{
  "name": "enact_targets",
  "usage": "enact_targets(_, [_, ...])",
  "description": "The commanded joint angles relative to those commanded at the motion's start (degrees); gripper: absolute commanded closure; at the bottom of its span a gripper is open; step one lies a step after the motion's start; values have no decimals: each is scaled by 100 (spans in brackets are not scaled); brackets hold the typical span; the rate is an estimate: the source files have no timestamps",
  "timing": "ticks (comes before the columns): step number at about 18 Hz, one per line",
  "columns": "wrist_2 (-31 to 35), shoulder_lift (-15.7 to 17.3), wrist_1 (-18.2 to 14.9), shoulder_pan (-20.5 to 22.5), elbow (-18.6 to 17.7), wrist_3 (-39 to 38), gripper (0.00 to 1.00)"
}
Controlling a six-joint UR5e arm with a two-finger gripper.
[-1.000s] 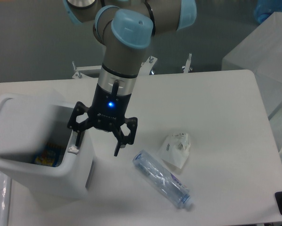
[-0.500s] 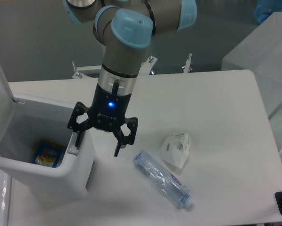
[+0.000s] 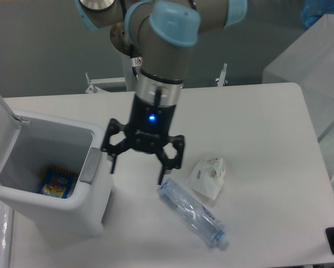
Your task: Open the trash can
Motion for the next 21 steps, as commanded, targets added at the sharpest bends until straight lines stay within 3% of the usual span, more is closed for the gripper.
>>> enact_targets(6, [124,-44,-9,643,-465,1652,0])
enact_targets(12, [1151,-219,-53,863,-756,3981,0])
enact_targets(14, [1310,-237,-88,951,-765,4335,0])
enact_targets(17, [1827,-307,-499,995,-582,4852,0])
enact_targets(21, [2409,-623,-1413,925,121,5118,0])
